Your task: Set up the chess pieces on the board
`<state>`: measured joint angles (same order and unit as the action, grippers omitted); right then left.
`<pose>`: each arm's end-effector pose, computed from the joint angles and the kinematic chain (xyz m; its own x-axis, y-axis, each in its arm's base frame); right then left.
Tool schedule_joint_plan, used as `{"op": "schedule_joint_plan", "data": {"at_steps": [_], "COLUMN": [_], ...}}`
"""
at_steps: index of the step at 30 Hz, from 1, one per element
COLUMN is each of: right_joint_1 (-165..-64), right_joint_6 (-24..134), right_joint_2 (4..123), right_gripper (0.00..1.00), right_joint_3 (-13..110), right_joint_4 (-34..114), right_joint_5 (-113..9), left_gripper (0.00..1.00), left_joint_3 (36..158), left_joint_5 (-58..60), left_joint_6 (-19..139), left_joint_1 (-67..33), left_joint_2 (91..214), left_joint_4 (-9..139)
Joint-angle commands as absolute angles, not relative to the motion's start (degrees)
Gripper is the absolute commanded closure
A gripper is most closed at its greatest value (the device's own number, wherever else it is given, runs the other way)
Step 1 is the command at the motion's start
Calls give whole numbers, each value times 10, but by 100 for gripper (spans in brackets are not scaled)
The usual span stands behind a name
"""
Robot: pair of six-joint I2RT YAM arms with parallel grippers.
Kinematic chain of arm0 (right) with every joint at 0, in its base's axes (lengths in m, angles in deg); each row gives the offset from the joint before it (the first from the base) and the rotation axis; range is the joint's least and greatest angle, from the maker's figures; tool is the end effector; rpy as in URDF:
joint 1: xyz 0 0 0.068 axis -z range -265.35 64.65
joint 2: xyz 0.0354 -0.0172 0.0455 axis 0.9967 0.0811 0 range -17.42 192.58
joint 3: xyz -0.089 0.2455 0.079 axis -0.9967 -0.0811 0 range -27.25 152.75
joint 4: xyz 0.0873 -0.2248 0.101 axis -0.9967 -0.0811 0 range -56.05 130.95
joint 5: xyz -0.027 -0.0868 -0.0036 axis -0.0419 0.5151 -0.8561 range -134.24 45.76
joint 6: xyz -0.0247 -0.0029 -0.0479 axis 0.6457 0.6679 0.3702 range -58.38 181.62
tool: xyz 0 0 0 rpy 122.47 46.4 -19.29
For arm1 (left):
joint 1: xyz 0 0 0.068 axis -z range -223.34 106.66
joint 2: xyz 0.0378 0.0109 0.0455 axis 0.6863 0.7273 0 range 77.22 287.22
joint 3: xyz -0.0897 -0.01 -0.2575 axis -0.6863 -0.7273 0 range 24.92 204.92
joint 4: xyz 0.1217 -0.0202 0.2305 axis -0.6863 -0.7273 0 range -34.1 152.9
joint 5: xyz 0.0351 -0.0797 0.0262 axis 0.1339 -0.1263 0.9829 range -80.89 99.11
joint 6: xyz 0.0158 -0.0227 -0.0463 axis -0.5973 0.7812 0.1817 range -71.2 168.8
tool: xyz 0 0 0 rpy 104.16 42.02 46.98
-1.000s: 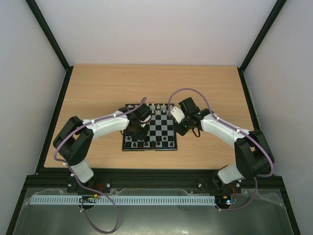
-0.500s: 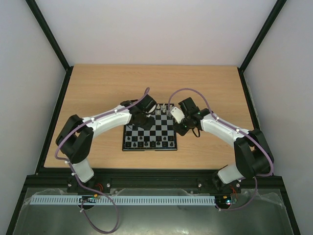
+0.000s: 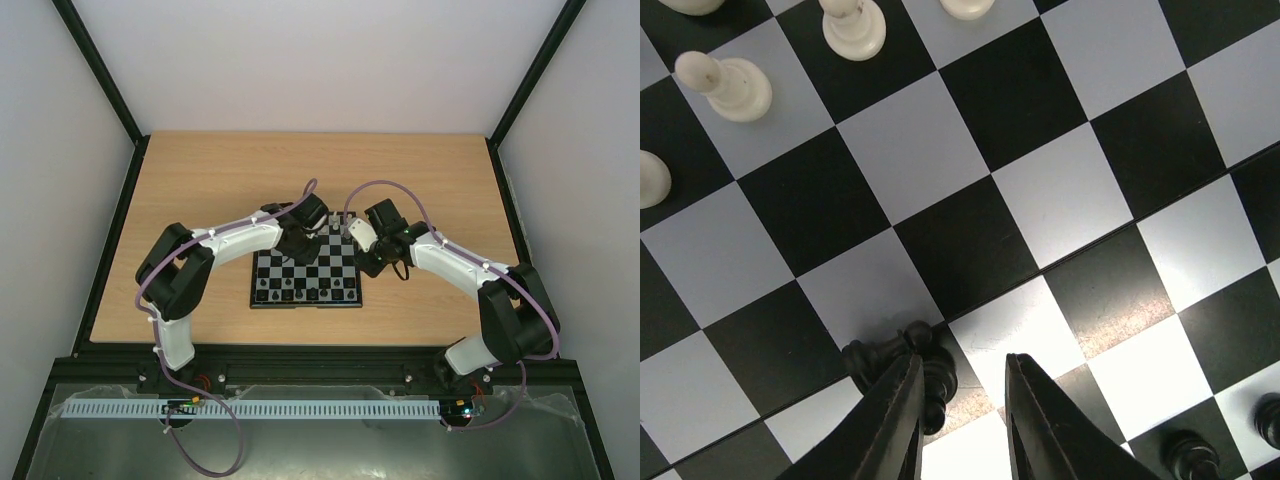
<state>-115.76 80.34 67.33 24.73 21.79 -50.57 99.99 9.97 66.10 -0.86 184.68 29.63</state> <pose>0.2583 0.1561 0.2081 -0.4627 -0.6415 -0.6119 -0.7499 0.6513 -0.1158 0.2831 -0.2585 0.1849 -0.8410 0.3669 -0.3976 0.4405 0.8911 -0.1095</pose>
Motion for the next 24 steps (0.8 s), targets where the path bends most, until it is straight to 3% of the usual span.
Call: {"op": "schedule_joint_plan", "data": {"at_steps": [1,24], "right_joint_1": [-1158,-1158], "right_joint_6": [809,809], "right_joint_2": [681,697], "right_gripper": [60,60], "right_joint_3": [240,242], "right_joint_4": [197,195], "right_joint_5": [-508,-506], "left_gripper": [77,81], "left_joint_3": [1009,982], "left_joint_5": [107,100], "left_joint_6": [654,647], "left_joint_1": [-7,16], "left_joint_2": [1858,1846], "left_joint_4": [273,252]}}
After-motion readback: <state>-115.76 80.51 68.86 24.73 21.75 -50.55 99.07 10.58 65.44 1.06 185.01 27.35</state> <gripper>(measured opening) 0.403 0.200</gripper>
